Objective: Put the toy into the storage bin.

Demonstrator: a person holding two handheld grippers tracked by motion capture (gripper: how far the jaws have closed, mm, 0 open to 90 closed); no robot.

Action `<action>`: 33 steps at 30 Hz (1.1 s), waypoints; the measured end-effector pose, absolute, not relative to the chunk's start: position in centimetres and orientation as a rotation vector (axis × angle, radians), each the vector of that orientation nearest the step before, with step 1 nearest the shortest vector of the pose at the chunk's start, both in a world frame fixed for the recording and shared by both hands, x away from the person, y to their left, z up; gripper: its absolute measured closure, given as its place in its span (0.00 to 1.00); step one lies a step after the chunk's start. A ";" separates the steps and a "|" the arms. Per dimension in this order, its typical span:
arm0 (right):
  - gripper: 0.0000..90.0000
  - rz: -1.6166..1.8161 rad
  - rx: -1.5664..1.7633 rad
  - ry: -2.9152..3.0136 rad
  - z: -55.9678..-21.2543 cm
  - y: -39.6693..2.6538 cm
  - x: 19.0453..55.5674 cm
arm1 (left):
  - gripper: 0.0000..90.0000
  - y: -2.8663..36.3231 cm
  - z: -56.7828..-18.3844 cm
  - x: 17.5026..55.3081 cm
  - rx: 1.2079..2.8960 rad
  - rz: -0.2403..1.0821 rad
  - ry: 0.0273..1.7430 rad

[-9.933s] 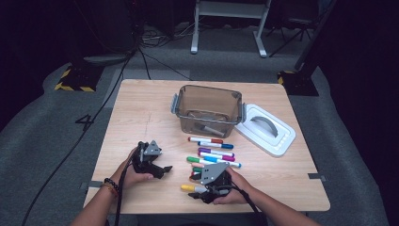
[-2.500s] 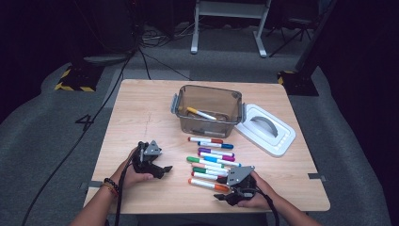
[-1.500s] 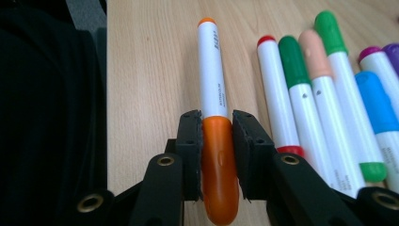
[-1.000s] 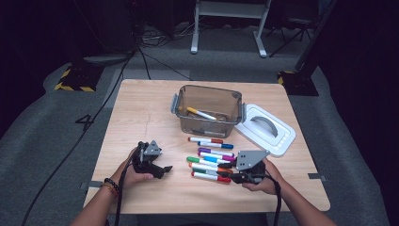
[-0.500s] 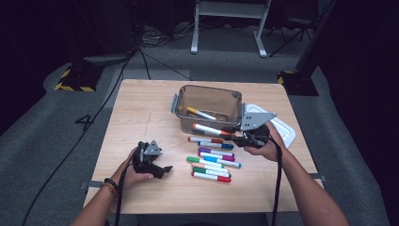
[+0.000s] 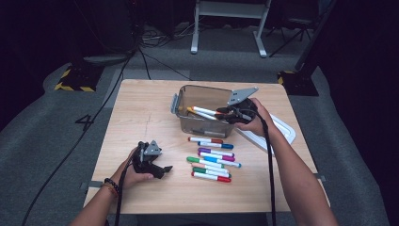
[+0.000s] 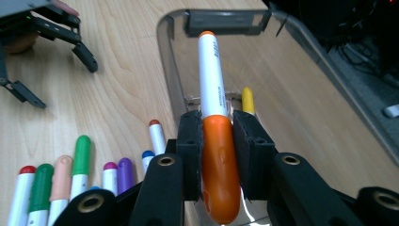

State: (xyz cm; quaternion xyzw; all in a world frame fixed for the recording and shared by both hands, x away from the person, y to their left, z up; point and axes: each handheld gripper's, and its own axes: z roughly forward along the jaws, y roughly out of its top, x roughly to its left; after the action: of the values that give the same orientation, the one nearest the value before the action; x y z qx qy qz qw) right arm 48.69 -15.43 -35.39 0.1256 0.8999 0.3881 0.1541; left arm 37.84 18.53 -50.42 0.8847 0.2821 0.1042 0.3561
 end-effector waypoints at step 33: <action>0.80 0.706 0.418 2.846 -38.4 -14.2 53.7 | 0.16 18.5 -50.4 37.8 2.285 0.268 0.729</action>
State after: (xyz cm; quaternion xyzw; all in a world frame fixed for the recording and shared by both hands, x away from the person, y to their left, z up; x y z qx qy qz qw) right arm 53.71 -14.16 -38.42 0.1406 0.9570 0.2373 0.0900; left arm 37.84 18.53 -50.42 0.8847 0.2821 0.1039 0.3562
